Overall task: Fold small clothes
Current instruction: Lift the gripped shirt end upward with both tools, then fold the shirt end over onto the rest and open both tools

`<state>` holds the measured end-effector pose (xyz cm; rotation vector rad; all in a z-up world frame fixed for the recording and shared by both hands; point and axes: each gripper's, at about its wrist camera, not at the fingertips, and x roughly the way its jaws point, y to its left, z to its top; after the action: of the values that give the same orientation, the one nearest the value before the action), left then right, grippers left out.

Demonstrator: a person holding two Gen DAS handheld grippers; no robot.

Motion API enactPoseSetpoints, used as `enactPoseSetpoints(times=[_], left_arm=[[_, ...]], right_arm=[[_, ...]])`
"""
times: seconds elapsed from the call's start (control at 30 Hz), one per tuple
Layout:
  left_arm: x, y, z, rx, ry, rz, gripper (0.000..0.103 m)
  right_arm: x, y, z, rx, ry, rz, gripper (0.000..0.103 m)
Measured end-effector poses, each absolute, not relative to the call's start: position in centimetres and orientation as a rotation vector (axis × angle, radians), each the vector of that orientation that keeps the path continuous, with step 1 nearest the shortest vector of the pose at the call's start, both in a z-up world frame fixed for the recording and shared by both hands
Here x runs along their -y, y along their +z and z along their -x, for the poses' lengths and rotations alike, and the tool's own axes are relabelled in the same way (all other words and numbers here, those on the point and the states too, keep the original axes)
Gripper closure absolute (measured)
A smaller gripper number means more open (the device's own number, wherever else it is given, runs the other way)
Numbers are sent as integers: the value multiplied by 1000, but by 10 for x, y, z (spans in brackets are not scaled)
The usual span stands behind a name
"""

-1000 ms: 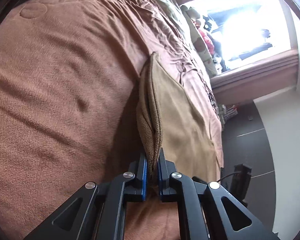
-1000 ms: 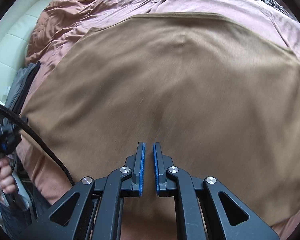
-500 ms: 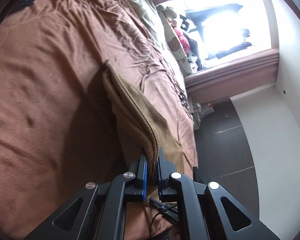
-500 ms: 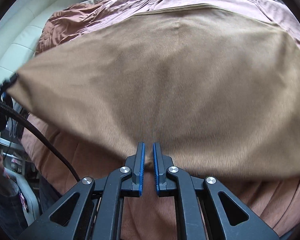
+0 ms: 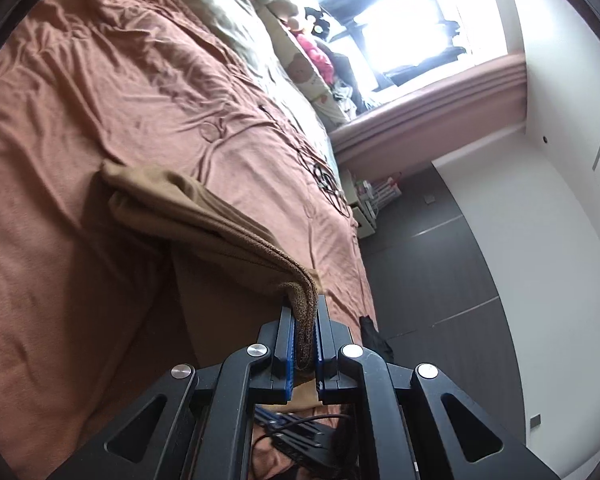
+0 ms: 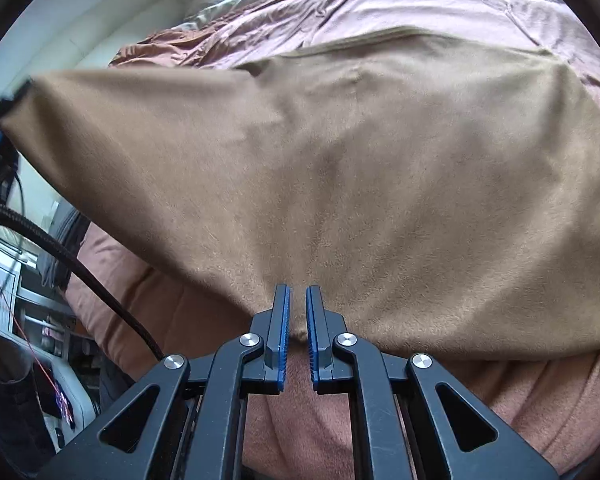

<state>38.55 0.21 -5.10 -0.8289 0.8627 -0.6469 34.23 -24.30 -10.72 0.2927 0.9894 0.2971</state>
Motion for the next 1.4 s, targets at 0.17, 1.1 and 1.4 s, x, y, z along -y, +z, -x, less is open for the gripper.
enactPoseSetpoints(times=[0.17,1.1,1.4], left_arm=[[25,-36,-394,-872,-692,784,95],[243,-56,-400,-1075,-939,549,95],[299,-90,-393,-1194,-958,481,82]], right_arm=[[239,-114,-339,-1008,322,-295,98],[419,-53,-232,-806,163,-471,50],[445,-50,-211,-812,141,-494,50]])
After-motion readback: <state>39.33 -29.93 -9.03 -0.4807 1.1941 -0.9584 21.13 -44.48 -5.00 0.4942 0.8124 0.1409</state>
